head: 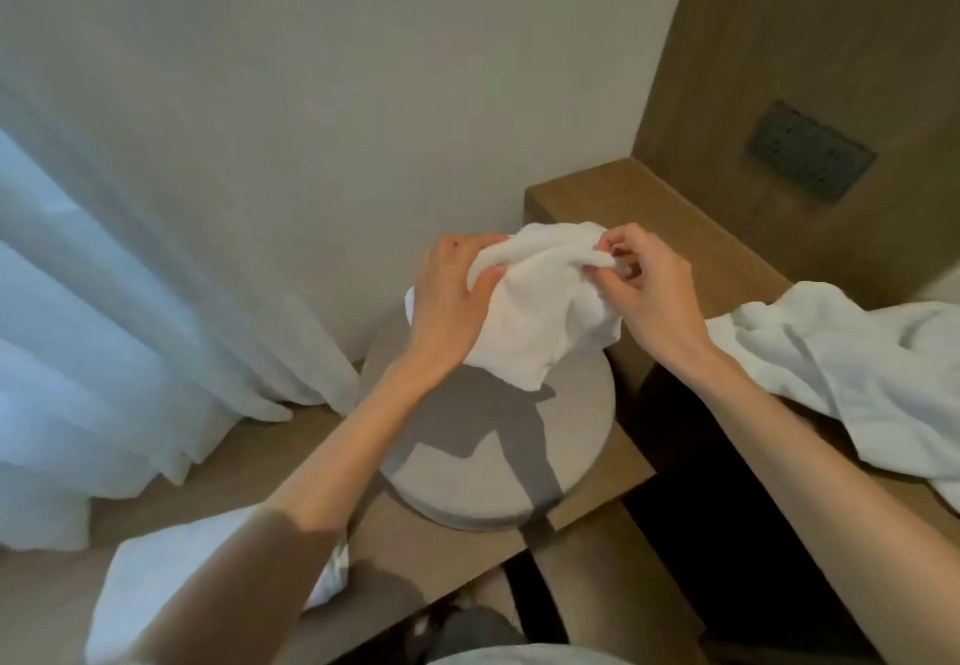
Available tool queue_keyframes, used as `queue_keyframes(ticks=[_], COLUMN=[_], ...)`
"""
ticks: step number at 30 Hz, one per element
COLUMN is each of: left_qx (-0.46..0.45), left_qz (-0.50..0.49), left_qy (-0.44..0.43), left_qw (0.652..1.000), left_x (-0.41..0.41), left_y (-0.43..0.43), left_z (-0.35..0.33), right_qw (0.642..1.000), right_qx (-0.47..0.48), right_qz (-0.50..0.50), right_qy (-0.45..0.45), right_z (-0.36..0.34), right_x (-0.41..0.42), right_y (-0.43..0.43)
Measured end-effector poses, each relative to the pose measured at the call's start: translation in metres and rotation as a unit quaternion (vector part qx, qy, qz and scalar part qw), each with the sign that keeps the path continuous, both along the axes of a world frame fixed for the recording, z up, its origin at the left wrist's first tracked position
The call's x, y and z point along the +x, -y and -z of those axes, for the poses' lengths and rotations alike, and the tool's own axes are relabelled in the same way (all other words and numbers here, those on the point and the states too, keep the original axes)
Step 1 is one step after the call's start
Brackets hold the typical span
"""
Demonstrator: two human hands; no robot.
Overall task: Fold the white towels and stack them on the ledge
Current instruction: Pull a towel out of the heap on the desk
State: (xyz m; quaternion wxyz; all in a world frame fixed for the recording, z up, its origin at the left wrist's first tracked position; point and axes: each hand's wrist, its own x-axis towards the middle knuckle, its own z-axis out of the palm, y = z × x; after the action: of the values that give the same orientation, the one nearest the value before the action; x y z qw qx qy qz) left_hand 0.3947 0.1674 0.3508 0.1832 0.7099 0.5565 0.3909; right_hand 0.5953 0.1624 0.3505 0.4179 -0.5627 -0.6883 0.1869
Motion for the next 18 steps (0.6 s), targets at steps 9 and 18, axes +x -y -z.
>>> queue_keyframes(ticks=[9,18], left_qx=[0.097,0.127], left_qz=[0.091,0.235], left_qy=[0.098,0.156], left_qw=[0.986,0.951], left_x=[0.173,0.316], left_y=[0.011,0.005], left_z=[-0.055,-0.091], right_qw=[0.992,0.959], right_qx=[0.06,0.116], right_qz=[0.111,0.251], right_qy=[0.019,0.067], right_z=[-0.062,-0.102], right_x=[0.166,0.293], right_y=[0.043,0.087])
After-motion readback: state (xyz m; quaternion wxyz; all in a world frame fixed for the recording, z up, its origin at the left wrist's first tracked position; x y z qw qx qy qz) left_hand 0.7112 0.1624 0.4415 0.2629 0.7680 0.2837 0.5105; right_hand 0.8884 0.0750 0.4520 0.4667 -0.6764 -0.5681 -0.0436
